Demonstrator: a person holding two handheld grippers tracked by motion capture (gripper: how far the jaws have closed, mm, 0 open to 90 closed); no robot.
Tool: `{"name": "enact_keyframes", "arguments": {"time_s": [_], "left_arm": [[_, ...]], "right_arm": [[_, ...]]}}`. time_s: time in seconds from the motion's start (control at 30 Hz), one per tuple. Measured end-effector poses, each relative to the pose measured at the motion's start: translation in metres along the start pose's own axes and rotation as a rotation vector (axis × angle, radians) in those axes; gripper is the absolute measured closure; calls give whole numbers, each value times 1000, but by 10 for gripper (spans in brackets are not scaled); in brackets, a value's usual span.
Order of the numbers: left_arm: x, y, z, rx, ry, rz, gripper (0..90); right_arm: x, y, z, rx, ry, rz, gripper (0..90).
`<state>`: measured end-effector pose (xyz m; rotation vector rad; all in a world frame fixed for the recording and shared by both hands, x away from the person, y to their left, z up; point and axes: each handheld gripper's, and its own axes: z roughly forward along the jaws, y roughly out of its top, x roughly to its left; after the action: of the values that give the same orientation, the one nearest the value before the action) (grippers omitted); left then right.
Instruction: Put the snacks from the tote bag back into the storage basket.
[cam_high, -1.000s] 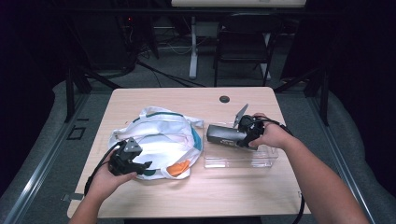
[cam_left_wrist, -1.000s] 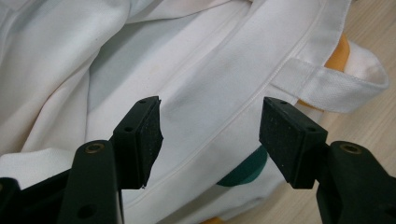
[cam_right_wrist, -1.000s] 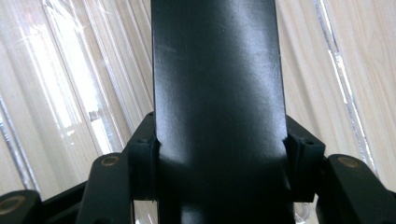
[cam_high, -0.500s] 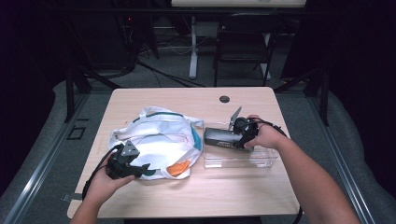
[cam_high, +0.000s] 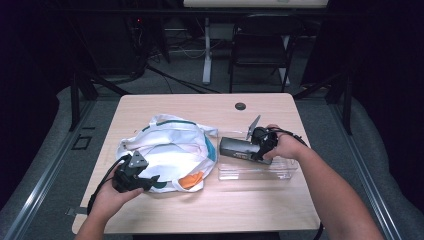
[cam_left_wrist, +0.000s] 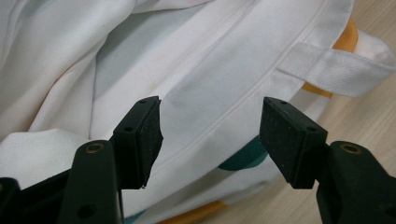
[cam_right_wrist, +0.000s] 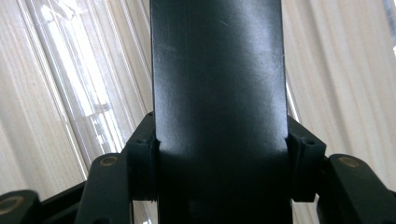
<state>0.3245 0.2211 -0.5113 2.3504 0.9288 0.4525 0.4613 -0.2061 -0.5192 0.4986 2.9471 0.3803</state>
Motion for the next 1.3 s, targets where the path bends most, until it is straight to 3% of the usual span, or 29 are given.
{"name": "enact_keyframes", "arguments": {"time_s": [0.2,0.33,0.6,1.03,1.3], "left_arm": [[-1,-1,2,13,5,8,388],[-1,-1,2,11,6,7,388],[-1,-2,3,8,16,6,389],[-1,-3,0,9,18,-7,392],[-1,-2,-2,-2,16,-10,394]], "right_arm": [[0,-3,4,6,9,16,403],[0,-3,3,-27,-22,53,321],[1,-2,-2,-31,-32,66,287],[6,-1,-15,-108,-43,155,237],[15,6,-28,-145,-54,171,242]]}}
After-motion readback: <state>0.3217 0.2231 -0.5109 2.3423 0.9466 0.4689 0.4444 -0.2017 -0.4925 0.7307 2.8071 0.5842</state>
